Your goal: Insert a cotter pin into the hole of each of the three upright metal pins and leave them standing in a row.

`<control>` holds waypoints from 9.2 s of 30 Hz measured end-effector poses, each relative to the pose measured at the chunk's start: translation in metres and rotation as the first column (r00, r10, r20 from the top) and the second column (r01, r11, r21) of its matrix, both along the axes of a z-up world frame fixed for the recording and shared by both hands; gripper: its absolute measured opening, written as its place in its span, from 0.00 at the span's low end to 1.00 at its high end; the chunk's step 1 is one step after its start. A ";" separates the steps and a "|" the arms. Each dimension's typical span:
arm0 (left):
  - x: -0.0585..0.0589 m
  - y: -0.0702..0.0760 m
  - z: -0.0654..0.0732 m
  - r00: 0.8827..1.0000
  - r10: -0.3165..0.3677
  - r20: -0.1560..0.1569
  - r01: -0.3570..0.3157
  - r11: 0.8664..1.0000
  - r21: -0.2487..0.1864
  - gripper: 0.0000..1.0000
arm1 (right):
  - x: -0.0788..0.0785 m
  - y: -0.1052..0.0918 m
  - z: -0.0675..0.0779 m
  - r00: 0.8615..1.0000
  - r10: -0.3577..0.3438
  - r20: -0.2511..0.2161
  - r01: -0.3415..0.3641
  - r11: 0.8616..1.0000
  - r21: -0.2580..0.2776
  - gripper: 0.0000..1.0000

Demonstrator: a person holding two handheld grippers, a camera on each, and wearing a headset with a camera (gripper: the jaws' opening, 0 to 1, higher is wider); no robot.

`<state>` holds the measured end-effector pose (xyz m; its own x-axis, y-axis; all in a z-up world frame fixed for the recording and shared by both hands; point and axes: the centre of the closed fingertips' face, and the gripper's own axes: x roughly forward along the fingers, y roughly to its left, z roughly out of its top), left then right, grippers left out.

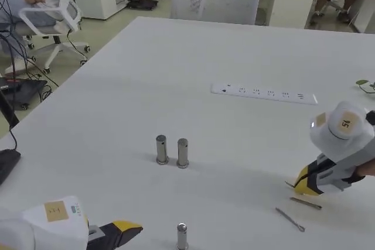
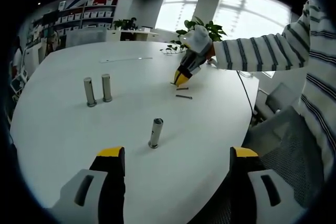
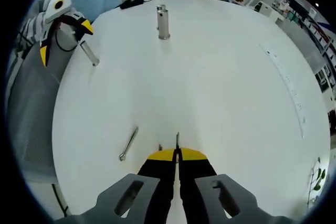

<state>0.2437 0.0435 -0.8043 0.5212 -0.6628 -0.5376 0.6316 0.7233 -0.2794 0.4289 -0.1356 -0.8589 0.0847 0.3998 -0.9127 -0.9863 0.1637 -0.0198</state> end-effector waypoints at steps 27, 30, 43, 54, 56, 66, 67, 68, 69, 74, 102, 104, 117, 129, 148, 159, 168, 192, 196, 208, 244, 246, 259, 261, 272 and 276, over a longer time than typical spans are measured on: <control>0.000 -0.003 0.004 1.000 -0.014 0.013 0.014 1.000 -0.005 0.81 | -0.011 -0.004 0.013 1.000 0.014 -0.006 -0.014 1.000 -0.013 0.02; 0.000 -0.003 0.004 1.000 -0.017 0.016 0.017 1.000 -0.005 0.81 | -0.014 -0.003 0.015 1.000 0.019 -0.009 -0.019 1.000 -0.014 0.02; 0.000 -0.006 0.006 0.999 -0.027 0.022 0.027 1.000 -0.009 0.80 | -0.028 -0.001 0.021 0.999 0.042 -0.013 -0.042 0.999 -0.013 0.02; 0.000 -0.008 0.011 0.999 -0.028 0.022 0.028 0.999 -0.028 0.79 | -0.037 0.001 0.027 0.998 0.062 -0.017 -0.062 0.998 -0.001 0.02; -0.001 -0.008 0.012 0.999 -0.029 0.023 0.030 0.999 -0.029 0.79 | -0.041 0.002 0.028 0.998 0.064 -0.023 -0.064 0.998 0.004 0.02; -0.002 -0.010 0.011 0.999 -0.039 0.020 0.040 0.999 -0.025 0.78 | -0.063 0.009 0.034 0.996 0.078 -0.050 -0.077 0.997 0.029 0.02; -0.002 -0.010 0.011 0.999 -0.040 0.021 0.040 0.999 -0.025 0.78 | -0.065 0.009 0.034 0.995 0.081 -0.051 -0.079 0.996 0.028 0.02; -0.003 -0.010 0.011 0.999 -0.041 0.021 0.041 0.999 -0.025 0.78 | -0.067 0.008 0.033 0.995 0.082 -0.053 -0.081 0.996 0.025 0.02; -0.003 -0.010 0.011 0.999 -0.042 0.020 0.043 0.999 -0.026 0.78 | -0.069 0.008 0.033 0.995 0.086 -0.052 -0.085 0.996 0.023 0.02; -0.003 -0.011 0.012 0.999 -0.044 0.022 0.045 0.999 -0.025 0.78 | -0.081 0.008 0.034 0.994 0.093 -0.063 -0.092 0.995 0.022 0.02; -0.007 -0.018 0.013 0.997 -0.073 0.010 0.073 0.997 -0.036 0.74 | -0.133 0.020 0.045 0.985 0.157 -0.067 -0.154 0.987 0.045 0.02; -0.007 -0.020 0.014 0.997 -0.078 0.012 0.079 0.996 -0.038 0.73 | -0.136 0.021 0.046 0.984 0.162 -0.066 -0.160 0.986 0.047 0.02; -0.007 -0.032 0.017 0.994 -0.105 0.006 0.106 0.992 -0.066 0.69 | -0.158 0.032 0.052 0.979 0.190 -0.077 -0.184 0.980 0.075 0.02; -0.007 -0.044 0.017 0.991 -0.135 -0.010 0.134 0.987 -0.090 0.65 | -0.170 0.038 0.054 0.977 0.204 -0.064 -0.198 0.977 0.083 0.02; -0.007 -0.061 0.021 0.986 -0.162 -0.044 0.152 0.973 -0.173 0.53 | -0.185 0.051 0.062 0.979 0.206 -0.006 -0.204 0.972 0.113 0.02; -0.010 -0.074 0.020 0.978 -0.201 -0.063 0.186 0.963 -0.193 0.46 | -0.194 0.054 0.061 0.981 0.195 0.008 -0.195 0.973 0.120 0.02; -0.010 -0.081 0.020 0.973 -0.222 -0.067 0.205 0.959 -0.197 0.42 | -0.201 0.060 0.058 0.984 0.175 0.028 -0.177 0.976 0.128 0.02; -0.008 -0.091 0.017 0.969 -0.236 -0.067 0.219 0.956 -0.197 0.31 | -0.201 0.066 0.060 0.984 0.121 0.128 -0.138 0.981 0.134 0.02; -0.006 -0.093 0.018 0.970 -0.233 -0.067 0.214 0.954 -0.210 0.29 | -0.200 0.067 0.061 0.982 0.120 0.148 -0.140 0.981 0.131 0.02; -0.005 -0.097 0.020 0.969 -0.232 -0.085 0.207 0.950 -0.235 0.23 | -0.199 0.070 0.063 0.978 0.123 0.166 -0.145 0.981 0.127 0.02; -0.007 -0.105 0.022 0.959 -0.246 -0.139 0.201 0.940 -0.276 0.07 | -0.198 0.074 0.070 0.966 0.138 0.218 -0.166 0.979 0.117 0.02; -0.007 -0.105 0.022 0.959 -0.244 -0.141 0.198 0.940 -0.277 0.07 | -0.199 0.074 0.070 0.966 0.141 0.219 -0.169 0.979 0.115 0.02; -0.008 -0.106 0.022 0.957 -0.239 -0.166 0.185 0.940 -0.286 0.03 | -0.200 0.076 0.071 0.963 0.149 0.226 -0.177 0.978 0.112 0.02; -0.008 -0.106 0.022 0.956 -0.238 -0.170 0.183 0.940 -0.289 0.03 | -0.199 0.076 0.072 0.962 0.148 0.228 -0.177 0.978 0.113 0.02; -0.007 -0.105 0.023 0.954 -0.233 -0.189 0.169 0.938 -0.303 0.01 | -0.199 0.077 0.074 0.961 0.151 0.234 -0.181 0.977 0.113 0.02; -0.008 -0.104 0.024 0.952 -0.235 -0.194 0.169 0.936 -0.308 0.01 | -0.199 0.077 0.074 0.959 0.155 0.237 -0.185 0.976 0.111 0.02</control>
<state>0.2360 -0.0609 -0.7805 0.2479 -0.8835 -0.3975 0.6525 0.4556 -0.6055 0.2295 -0.0582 -0.7847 0.2029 0.5409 -0.8162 -0.9719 0.0100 -0.2350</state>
